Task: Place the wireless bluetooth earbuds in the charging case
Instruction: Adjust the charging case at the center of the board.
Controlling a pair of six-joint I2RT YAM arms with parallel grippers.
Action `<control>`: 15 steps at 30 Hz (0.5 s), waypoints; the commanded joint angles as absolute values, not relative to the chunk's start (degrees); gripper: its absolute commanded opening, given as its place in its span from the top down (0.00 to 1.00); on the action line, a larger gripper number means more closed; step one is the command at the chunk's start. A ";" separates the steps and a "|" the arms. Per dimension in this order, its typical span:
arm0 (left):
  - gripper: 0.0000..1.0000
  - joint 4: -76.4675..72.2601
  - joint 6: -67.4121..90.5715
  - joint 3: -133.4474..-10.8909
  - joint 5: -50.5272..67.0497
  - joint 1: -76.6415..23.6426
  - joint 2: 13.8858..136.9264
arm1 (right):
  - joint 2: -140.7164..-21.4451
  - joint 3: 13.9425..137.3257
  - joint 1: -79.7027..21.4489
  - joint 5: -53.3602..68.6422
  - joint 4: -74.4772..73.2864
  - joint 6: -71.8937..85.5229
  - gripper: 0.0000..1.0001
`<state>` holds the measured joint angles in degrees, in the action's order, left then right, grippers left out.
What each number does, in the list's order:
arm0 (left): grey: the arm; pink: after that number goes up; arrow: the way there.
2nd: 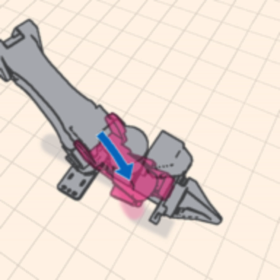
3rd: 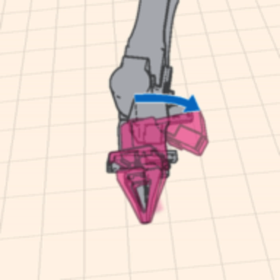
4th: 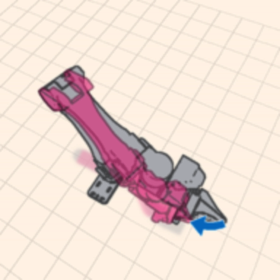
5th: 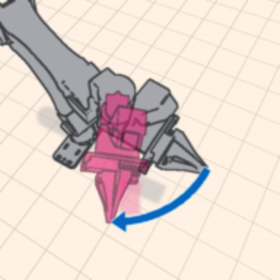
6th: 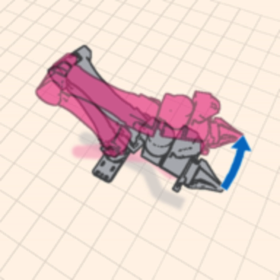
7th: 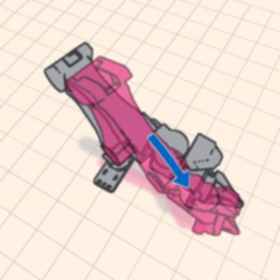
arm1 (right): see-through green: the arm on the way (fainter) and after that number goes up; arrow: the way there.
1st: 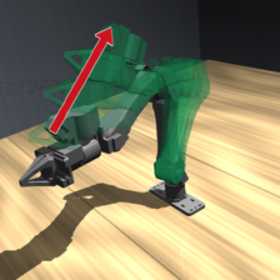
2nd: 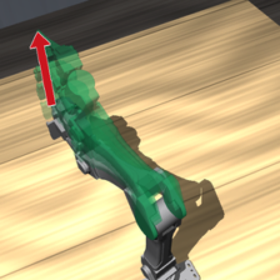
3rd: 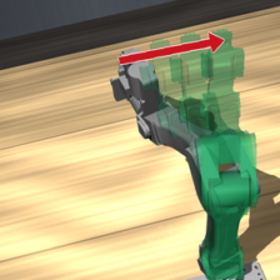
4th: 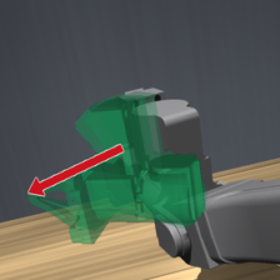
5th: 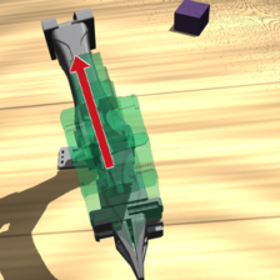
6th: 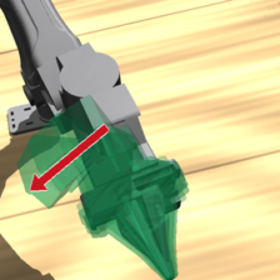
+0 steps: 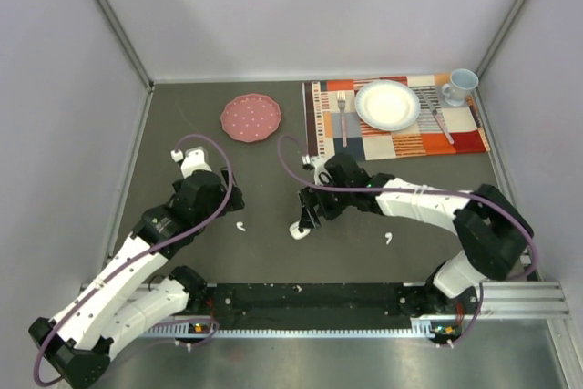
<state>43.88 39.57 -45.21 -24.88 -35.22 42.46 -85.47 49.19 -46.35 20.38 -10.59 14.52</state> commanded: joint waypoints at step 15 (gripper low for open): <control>0.07 43.68 38.94 -44.39 -25.84 -34.72 43.50 | -95.10 53.52 -55.98 9.49 -5.36 35.59 0.28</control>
<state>44.69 39.29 -44.75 -25.36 -34.96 43.42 -95.35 51.11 -54.26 13.67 -8.32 29.95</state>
